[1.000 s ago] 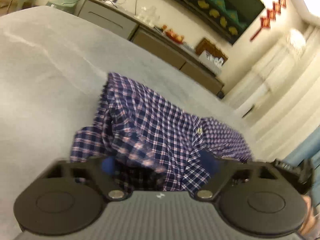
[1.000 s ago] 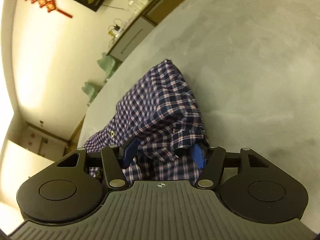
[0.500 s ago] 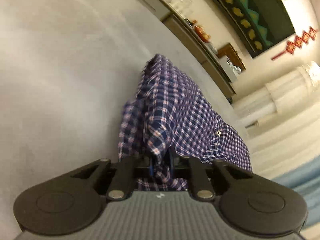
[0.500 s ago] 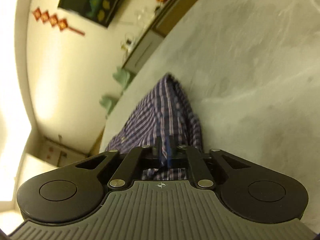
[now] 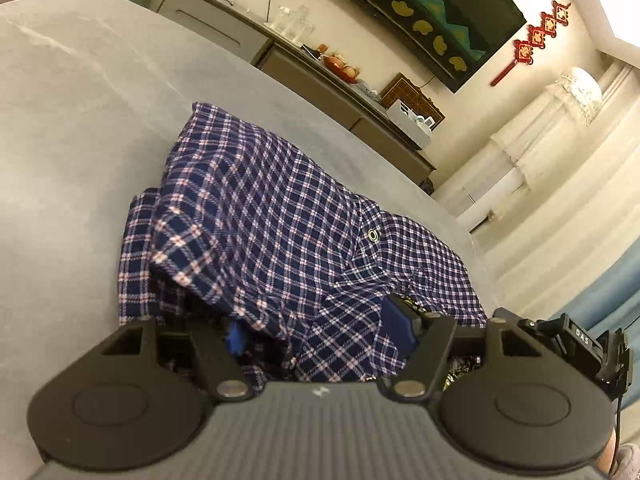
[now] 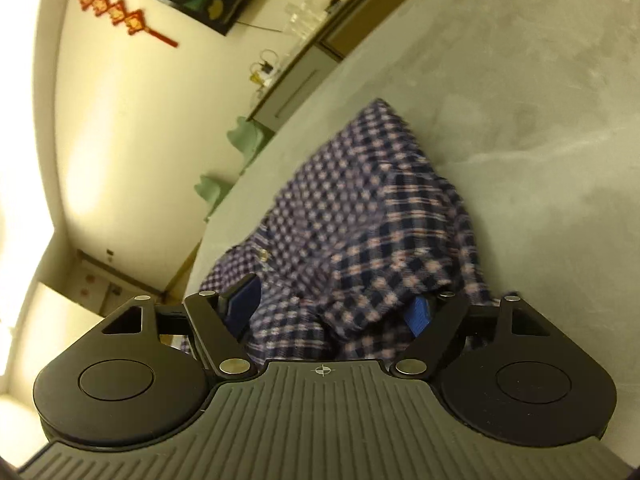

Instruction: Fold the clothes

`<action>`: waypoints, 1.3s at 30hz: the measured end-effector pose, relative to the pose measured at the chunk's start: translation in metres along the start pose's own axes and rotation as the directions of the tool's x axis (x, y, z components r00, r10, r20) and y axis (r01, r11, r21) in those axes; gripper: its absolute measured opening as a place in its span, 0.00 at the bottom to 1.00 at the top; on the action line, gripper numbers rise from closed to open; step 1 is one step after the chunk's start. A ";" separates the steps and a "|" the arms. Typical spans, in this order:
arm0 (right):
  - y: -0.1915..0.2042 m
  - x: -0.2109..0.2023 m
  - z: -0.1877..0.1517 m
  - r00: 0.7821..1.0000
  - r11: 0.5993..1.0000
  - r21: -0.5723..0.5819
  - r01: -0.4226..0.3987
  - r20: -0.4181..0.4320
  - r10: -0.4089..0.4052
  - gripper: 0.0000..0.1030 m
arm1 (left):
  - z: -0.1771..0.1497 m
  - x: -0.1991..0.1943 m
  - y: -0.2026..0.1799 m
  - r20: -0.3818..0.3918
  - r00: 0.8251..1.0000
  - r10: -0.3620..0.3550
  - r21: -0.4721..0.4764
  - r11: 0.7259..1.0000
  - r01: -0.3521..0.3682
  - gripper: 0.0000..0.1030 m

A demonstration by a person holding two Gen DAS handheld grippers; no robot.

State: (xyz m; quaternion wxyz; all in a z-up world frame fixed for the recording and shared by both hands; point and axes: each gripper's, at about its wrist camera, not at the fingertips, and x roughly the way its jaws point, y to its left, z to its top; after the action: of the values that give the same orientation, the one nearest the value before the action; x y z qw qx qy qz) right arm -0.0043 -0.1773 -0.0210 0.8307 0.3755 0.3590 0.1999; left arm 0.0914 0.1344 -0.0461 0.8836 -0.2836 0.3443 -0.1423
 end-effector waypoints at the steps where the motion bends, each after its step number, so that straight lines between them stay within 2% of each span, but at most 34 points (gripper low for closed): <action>1: 0.004 0.004 0.000 1.000 1.000 -0.020 0.006 0.002 -0.006 0.75 | -0.001 0.000 0.000 0.004 1.000 -0.001 0.002 1.000 0.001 0.64; 5: 0.020 0.019 -0.003 0.999 0.994 -0.105 0.037 0.006 -0.037 0.74 | -0.003 0.000 -0.004 0.016 1.000 -0.009 0.032 0.999 0.008 0.64; 6: 0.023 0.020 -0.003 0.999 0.990 -0.130 0.049 0.002 -0.049 0.67 | -0.004 0.000 -0.006 0.016 1.000 -0.011 0.042 0.999 0.010 0.61; 7: 0.026 0.021 -0.004 0.998 0.986 -0.155 0.061 -0.002 -0.062 0.48 | -0.005 0.000 -0.008 0.016 1.000 -0.016 0.055 0.998 0.015 0.49; 8: 0.029 0.022 -0.005 0.997 0.981 -0.181 0.073 -0.005 -0.075 0.32 | -0.004 -0.002 -0.010 0.021 1.000 -0.023 0.068 0.997 0.021 0.41; 9: 0.033 0.023 -0.006 0.996 0.975 -0.206 0.084 -0.008 -0.088 0.03 | -0.004 -0.006 -0.011 0.028 0.999 -0.028 0.081 0.996 0.025 0.31; 10: 0.036 0.023 -0.007 0.995 0.968 -0.231 0.096 -0.011 -0.101 0.03 | -0.004 -0.011 -0.012 0.035 0.999 -0.036 0.090 0.995 0.033 0.25; 11: 0.039 0.015 -0.006 0.997 0.969 -0.235 0.078 -0.003 -0.081 0.02 | -0.005 -0.017 -0.013 0.041 0.998 -0.049 0.096 0.994 0.045 0.10; 12: 0.041 0.002 -0.005 0.999 0.973 -0.227 0.052 0.009 -0.052 0.00 | -0.006 -0.024 -0.014 0.041 0.997 -0.062 0.101 0.993 0.058 0.06; 15: 0.037 -0.029 -0.003 0.999 0.982 -0.191 -0.001 0.037 0.008 0.00 | -0.012 -0.035 -0.014 -0.002 0.997 -0.081 0.099 0.992 0.081 0.04; 18: 0.025 -0.032 -0.003 0.999 0.991 -0.135 -0.001 0.042 0.007 0.00 | -0.020 -0.020 -0.003 -0.064 0.998 -0.006 0.052 0.999 0.009 0.04; 20: 0.016 -0.034 -0.004 0.999 0.995 -0.097 -0.002 0.046 0.006 0.00 | -0.022 -0.012 0.005 -0.073 0.997 0.019 0.010 1.000 -0.018 0.05; 22: 0.008 -0.036 -0.004 0.999 0.998 -0.059 -0.002 0.050 0.005 0.14 | -0.020 -0.014 0.005 -0.045 0.999 0.030 -0.006 1.000 -0.030 0.13; 23: 0.003 -0.037 -0.004 0.999 0.999 -0.040 -0.002 0.052 0.004 0.17 | -0.018 -0.017 0.004 -0.021 0.999 0.037 -0.006 0.999 -0.037 0.18; 24: -0.001 -0.037 -0.004 0.999 1.000 -0.021 -0.003 0.054 0.004 0.27 | -0.017 -0.020 0.004 -0.001 0.999 0.036 -0.011 0.999 -0.036 0.29; 25: -0.005 -0.038 -0.004 0.998 1.000 -0.003 -0.003 0.055 0.003 0.47 | -0.015 -0.021 0.004 0.006 0.999 0.034 -0.013 0.999 -0.034 0.33; 26: -0.009 -0.039 -0.004 0.998 1.000 0.016 -0.003 0.057 0.002 0.58 | -0.014 -0.020 0.003 0.007 0.999 0.036 -0.007 0.999 -0.036 0.33; 27: -0.014 -0.040 -0.005 0.998 0.999 0.035 -0.004 0.059 0.002 0.68 | -0.013 -0.019 0.002 0.008 0.999 0.038 -0.001 0.999 -0.038 0.28; 28: -0.018 -0.041 -0.005 0.998 0.999 0.054 -0.004 0.061 0.001 0.66 | -0.012 -0.018 0.002 0.009 0.999 0.040 0.005 0.999 -0.040 0.18; 29: -0.018 -0.040 -0.004 0.999 0.998 0.055 -0.002 0.054 -0.001 0.58 | -0.011 -0.017 0.001 0.010 0.999 0.042 0.011 0.999 -0.042 0.03; 30: -0.018 -0.039 -0.002 0.999 0.999 0.052 0.001 0.046 -0.004 0.17 | -0.009 -0.018 0.002 0.012 0.999 0.044 0.010 0.999 -0.044 0.03; 31: -0.017 -0.037 -0.001 0.999 0.999 0.048 0.005 0.037 -0.006 0.04 | -0.008 -0.023 0.005 0.012 0.999 0.048 -0.005 0.999 -0.048 0.02; 34: 0.005 -0.050 -0.014 0.995 0.992 -0.092 0.082 0.068 -0.076 0.00 | -0.006 -0.029 0.020 -0.020 0.997 0.071 -0.077 0.994 -0.072 0.03; 36: 0.021 -0.060 -0.024 0.988 0.972 -0.190 0.139 0.097 -0.123 0.00 | -0.008 -0.026 0.032 -0.052 0.996 0.067 -0.114 0.991 -0.073 0.03; 38: 0.013 -0.050 -0.029 0.974 0.956 -0.189 0.225 0.041 -0.221 0.00 | -0.006 -0.029 0.030 -0.057 0.996 0.064 -0.095 0.993 -0.069 0.04; 39: 0.008 -0.047 -0.027 0.970 0.953 -0.183 0.242 0.026 -0.242 0.00 | -0.006 -0.032 0.029 -0.060 0.996 0.062 -0.082 0.994 -0.067 0.06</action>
State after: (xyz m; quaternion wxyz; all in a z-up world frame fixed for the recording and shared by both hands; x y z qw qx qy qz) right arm -0.0565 -0.1872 -0.0060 0.8808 0.2502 0.3809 0.1286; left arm 0.0654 0.1693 -0.0499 0.8647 -0.3050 0.3844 -0.1072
